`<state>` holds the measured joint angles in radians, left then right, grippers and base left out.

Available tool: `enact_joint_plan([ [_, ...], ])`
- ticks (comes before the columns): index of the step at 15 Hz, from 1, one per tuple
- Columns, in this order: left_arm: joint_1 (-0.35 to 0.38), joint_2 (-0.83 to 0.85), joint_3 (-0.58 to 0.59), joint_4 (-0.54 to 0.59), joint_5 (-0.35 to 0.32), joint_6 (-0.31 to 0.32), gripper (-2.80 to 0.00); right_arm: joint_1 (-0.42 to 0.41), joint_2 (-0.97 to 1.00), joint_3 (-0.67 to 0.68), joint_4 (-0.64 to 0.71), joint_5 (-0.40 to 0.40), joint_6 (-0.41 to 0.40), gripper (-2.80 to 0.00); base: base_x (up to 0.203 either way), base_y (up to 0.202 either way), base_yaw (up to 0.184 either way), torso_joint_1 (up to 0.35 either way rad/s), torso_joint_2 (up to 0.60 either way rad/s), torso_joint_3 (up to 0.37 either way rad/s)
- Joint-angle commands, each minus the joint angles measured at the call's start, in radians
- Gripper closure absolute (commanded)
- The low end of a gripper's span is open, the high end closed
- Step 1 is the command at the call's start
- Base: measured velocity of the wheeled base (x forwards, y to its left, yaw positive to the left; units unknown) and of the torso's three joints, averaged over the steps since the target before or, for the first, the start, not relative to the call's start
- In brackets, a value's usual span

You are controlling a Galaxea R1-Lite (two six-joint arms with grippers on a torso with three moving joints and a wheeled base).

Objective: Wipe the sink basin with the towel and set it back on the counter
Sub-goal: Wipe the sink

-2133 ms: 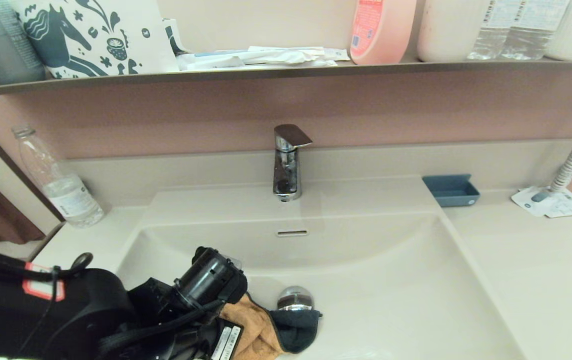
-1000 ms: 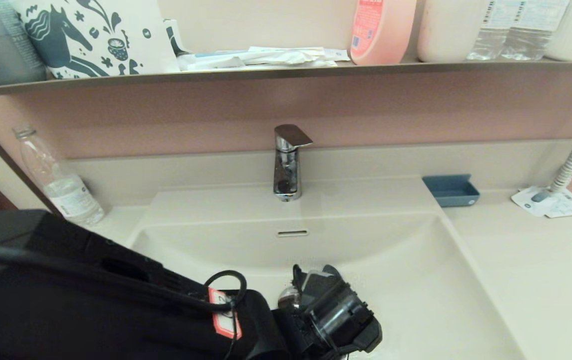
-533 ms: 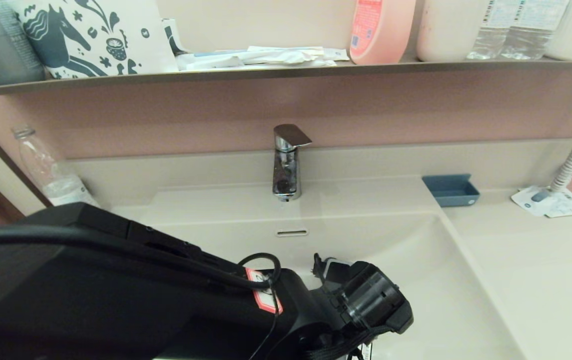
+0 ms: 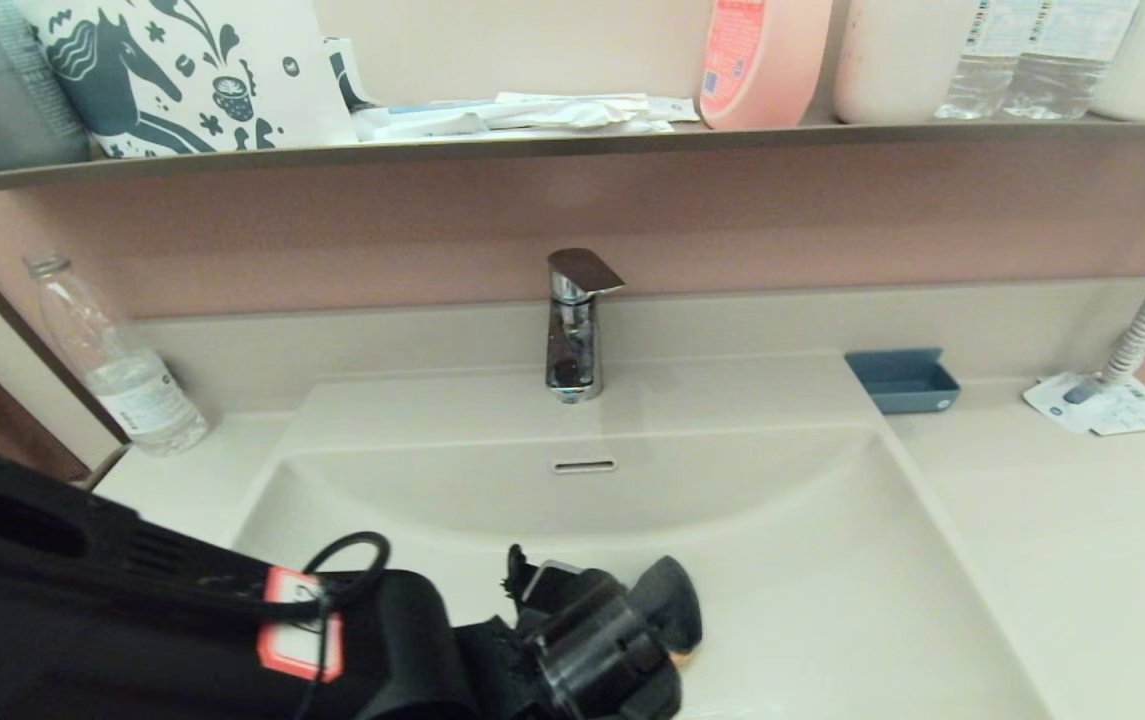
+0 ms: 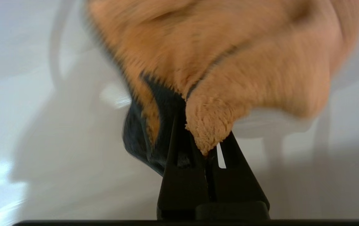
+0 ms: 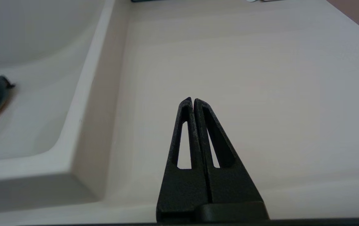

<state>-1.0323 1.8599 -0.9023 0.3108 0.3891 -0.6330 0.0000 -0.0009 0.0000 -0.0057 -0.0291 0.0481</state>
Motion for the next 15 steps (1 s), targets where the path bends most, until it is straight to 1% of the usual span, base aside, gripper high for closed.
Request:
enact_joint_plan([
  [1,0.086,-0.119,0.098,-0.006,0.002,0.056,0.0,0.0,0.001,0.0,0.0,0.0,0.001,0.0,0.0,0.0,0.0,0.0,0.0,0.0],
  [2,0.143,-0.134,0.144,-0.035,0.0,0.109,0.0,0.0,0.001,0.0,0.0,0.0,0.0,0.0,0.0,0.0,0.0,0.0,0.0,0.0],
  [3,0.201,-0.139,0.18,-0.098,-0.003,0.165,0.0,0.0,0.001,0.0,0.0,0.0,0.0,0.0,0.0,0.0,0.0,0.0,0.0,0.0],
  [4,0.256,-0.135,0.209,-0.178,-0.009,0.228,0.0,0.0,0.001,0.0,-0.002,0.0,0.001,0.0,0.0,0.0,0.0,0.0,0.0,0.0],
  [6,0.361,-0.096,0.247,-0.376,-0.041,0.368,0.0,0.0,0.001,0.0,0.0,0.0,-0.001,0.0,0.0,0.0,0.0,0.0,0.0,0.0],
  [7,0.387,-0.062,0.251,-0.434,-0.049,0.403,0.0,0.0,0.001,0.0,0.0,0.0,0.001,0.0,0.0,0.0,0.0,0.0,0.0,0.0],
  [8,0.401,-0.035,0.245,-0.482,-0.051,0.421,0.0,0.0,0.001,0.0,0.0,0.0,0.0,0.0,0.0,0.0,0.0,0.0,0.0,0.0],
  [9,0.403,-0.023,0.229,-0.5,-0.052,0.426,0.0,0.0,0.001,0.0,0.0,0.0,0.001,0.0,0.0,0.0,0.0,0.0,0.0,0.0],
  [12,0.392,-0.033,0.173,-0.5,-0.05,0.423,0.0,0.0,0.001,0.0,-0.001,0.0,0.001,0.0,0.0,0.0,0.0,0.0,0.0,0.0],
  [15,0.336,-0.137,0.177,-0.465,-0.041,0.412,0.0,0.0,0.001,0.0,-0.001,0.0,0.0,0.0,0.0,0.0,0.0,0.0,0.0,0.0],
])
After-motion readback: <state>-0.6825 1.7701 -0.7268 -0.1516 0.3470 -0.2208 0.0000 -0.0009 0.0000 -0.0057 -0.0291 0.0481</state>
